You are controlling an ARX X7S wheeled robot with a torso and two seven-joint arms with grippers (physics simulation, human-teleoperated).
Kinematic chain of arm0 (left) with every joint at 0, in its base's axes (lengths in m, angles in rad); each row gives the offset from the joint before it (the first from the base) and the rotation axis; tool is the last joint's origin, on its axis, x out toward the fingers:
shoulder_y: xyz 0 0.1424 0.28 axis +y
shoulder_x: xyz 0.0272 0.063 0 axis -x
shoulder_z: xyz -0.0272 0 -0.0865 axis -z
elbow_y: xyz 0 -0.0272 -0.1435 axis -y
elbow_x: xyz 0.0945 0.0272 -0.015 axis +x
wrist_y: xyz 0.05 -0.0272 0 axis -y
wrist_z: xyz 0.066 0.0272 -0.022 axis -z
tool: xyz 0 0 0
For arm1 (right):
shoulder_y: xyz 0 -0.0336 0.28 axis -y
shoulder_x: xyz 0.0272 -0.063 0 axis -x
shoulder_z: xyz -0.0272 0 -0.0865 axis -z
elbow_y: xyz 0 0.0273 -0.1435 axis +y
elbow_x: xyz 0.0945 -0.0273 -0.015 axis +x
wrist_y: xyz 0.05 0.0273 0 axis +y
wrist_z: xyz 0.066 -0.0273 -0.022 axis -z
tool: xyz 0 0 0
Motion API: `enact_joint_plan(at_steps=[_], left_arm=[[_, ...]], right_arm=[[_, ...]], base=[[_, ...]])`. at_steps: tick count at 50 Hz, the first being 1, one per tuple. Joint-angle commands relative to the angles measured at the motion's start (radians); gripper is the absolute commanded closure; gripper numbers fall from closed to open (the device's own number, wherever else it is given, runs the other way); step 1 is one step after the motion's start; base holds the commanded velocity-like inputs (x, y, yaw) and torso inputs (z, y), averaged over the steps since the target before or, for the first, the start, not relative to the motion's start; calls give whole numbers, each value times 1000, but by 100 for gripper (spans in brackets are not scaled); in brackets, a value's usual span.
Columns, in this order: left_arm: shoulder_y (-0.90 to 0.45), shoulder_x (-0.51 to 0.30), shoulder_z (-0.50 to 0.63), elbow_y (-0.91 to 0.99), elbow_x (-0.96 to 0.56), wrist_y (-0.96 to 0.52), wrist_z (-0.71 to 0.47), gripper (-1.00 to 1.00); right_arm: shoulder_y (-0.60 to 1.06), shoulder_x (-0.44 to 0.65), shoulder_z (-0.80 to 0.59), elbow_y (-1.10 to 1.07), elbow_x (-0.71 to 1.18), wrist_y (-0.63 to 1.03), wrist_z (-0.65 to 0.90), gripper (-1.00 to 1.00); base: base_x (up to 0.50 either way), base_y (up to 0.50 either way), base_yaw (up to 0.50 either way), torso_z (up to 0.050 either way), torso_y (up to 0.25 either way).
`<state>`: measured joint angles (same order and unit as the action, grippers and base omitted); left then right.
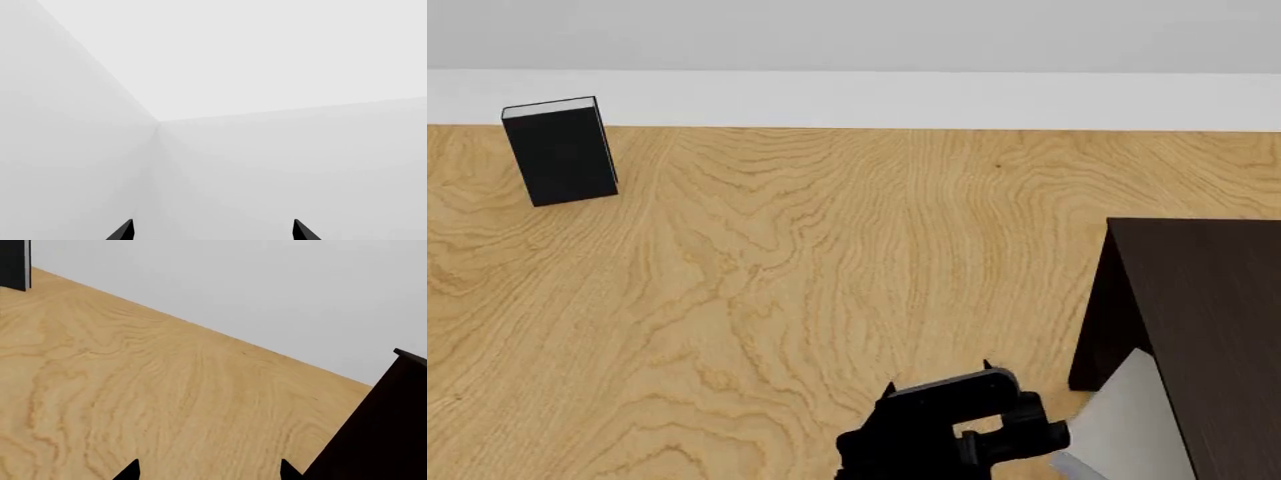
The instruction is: Pick up the book on the right and place it on the cabinet shelf.
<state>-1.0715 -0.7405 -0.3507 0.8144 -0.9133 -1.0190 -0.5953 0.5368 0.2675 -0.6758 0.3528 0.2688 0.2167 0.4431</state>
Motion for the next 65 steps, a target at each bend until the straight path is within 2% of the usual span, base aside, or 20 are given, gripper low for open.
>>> enact_joint_plan(at_steps=[1, 15, 25, 36, 55, 65], left_arm=[[3, -3, -4, 0, -7, 1, -4, -100], [15, -6, -10, 0, -8, 9, -5, -100], [23, -6, -12, 1, -9, 14, -7, -100], [20, -10, -10, 3, -16, 11, -13, -100], [26, -17, -18, 5, -28, 12, -20, -100], [27, -15, -8, 2, -23, 20, -20, -100]], right_arm=[[10, -23, 5, 42, 29, 22, -15, -100], [20, -49, 25, 110, 57, 28, -14, -100], [25, -74, 101, 166, 142, 38, -11, -100], [25, -72, 100, 203, 122, 9, 10, -100], [27, -64, 142, 259, 119, 2, 97, -100], [11, -36, 162, 216, 116, 11, 154, -100]], base=[[0, 0, 0, 0, 0], [0, 0, 0, 0, 0], [0, 0, 0, 0, 0], [0, 0, 0, 0, 0], [0, 0, -1, 0, 0], [0, -1, -3, 0, 0]])
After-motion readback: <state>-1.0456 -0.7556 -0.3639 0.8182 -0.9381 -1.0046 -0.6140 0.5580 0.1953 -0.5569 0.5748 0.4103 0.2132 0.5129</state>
